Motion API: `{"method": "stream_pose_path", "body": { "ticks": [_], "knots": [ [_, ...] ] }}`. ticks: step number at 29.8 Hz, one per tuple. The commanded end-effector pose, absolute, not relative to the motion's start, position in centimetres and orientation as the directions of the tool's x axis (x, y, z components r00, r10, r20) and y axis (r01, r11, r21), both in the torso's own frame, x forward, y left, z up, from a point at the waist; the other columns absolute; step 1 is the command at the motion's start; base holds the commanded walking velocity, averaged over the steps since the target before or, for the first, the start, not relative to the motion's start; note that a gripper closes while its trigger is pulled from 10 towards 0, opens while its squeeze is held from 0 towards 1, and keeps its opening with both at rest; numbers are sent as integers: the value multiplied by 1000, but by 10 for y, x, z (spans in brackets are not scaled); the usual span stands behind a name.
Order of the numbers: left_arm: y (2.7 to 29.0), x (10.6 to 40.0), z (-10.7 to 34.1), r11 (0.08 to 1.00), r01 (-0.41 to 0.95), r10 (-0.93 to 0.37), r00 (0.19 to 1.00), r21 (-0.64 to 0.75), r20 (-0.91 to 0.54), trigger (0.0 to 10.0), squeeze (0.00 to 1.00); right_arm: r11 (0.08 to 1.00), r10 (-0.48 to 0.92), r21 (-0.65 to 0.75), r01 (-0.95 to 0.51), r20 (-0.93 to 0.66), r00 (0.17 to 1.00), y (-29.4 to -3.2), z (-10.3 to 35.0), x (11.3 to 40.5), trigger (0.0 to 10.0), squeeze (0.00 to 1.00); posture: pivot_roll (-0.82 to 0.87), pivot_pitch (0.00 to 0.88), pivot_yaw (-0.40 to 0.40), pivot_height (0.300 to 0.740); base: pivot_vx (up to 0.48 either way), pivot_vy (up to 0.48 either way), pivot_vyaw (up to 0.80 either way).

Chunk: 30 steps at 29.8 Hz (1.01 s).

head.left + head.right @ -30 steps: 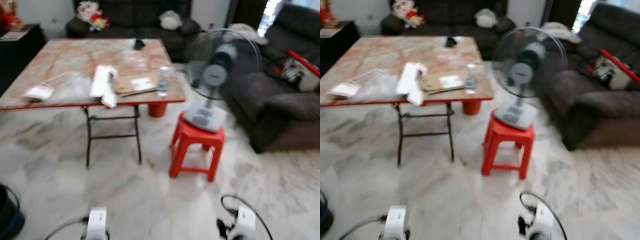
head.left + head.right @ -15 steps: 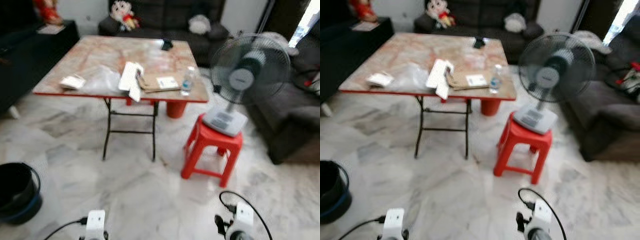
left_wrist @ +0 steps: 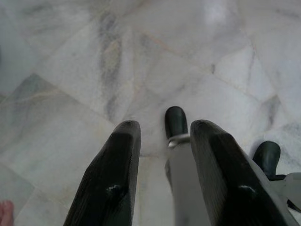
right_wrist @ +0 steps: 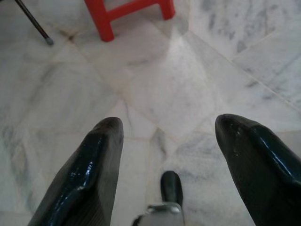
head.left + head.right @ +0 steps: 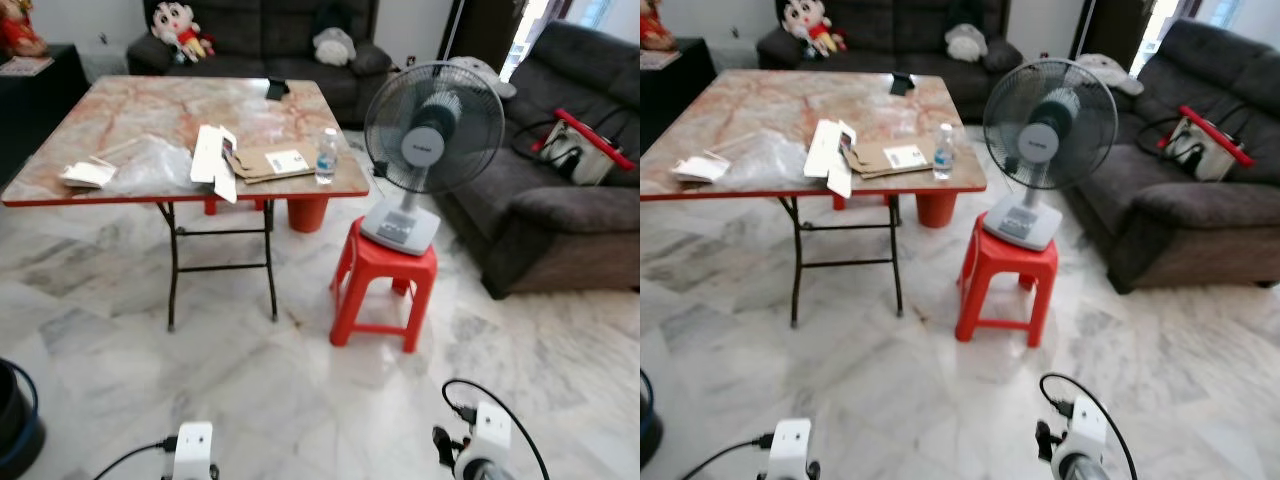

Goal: Picking trash to rubbish bin

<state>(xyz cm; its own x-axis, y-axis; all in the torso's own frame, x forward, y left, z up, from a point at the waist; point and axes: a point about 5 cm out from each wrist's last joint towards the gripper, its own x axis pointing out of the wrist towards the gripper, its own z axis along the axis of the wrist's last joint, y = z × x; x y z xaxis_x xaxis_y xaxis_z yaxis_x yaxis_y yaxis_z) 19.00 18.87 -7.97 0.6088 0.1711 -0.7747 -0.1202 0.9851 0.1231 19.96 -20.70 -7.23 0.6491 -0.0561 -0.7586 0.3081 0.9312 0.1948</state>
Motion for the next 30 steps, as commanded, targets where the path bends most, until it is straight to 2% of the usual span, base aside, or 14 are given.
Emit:
{"method": "stream_pose_path", "body": {
  "ticks": [1,4,16,30],
  "knots": [
    [187,187,-81,984,-129,177,602,123,-779,10000,0,934,-63,188,304,-750,658,-210,-69,205,10000,0,-34,0,-83,740,0,0,0],
    [188,188,-81,983,-132,179,603,124,-778,10000,0,942,-57,180,282,-746,664,-209,-68,206,10000,0,-34,0,-87,740,0,0,0],
    [189,187,-81,981,-148,189,597,125,-780,10000,0,937,-56,189,294,-749,661,-207,-70,204,10000,0,-34,0,-88,740,0,0,800],
    [189,186,-82,981,-158,188,596,116,-781,10000,0,925,-59,208,318,-748,661,-206,-71,202,10000,0,-39,0,-82,740,0,0,0]
  ]
}}
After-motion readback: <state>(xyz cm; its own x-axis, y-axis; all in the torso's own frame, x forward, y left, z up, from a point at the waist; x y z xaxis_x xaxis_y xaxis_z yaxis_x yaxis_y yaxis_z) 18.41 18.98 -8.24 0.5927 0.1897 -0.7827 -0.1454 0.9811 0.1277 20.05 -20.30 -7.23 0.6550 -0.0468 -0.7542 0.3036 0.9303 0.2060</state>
